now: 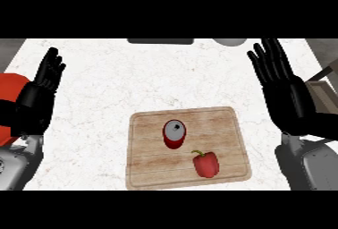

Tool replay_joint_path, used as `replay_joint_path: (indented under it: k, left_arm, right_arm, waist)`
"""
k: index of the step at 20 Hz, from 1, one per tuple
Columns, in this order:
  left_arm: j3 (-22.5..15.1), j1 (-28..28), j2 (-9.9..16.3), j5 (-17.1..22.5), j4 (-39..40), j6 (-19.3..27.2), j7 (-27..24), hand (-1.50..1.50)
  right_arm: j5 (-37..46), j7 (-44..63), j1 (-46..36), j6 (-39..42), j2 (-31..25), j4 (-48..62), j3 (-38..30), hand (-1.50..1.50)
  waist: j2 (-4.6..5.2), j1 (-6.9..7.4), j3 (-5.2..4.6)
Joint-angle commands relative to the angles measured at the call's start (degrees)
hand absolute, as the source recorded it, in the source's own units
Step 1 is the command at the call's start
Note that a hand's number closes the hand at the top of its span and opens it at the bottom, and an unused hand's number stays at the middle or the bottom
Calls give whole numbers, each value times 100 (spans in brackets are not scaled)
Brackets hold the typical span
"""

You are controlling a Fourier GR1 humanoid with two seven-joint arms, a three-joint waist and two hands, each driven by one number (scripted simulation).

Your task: Pick the can from the cutting board and place it in the tiered basket

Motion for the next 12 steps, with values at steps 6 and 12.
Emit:
replay_joint_path:
  k: [6,12]
  left_arm:
    - [-16,458,175,-642,946,-128,-432,0]
    - [-97,824,82,-506,776,-148,-392,0]
  right_arm:
    - [133,1204,-468,-421,695,732,649,150]
    - [2289,1832,1013,-2778,370,641,714,-150]
  waist:
    - [-1,57,158]
    - [-70,-116,140]
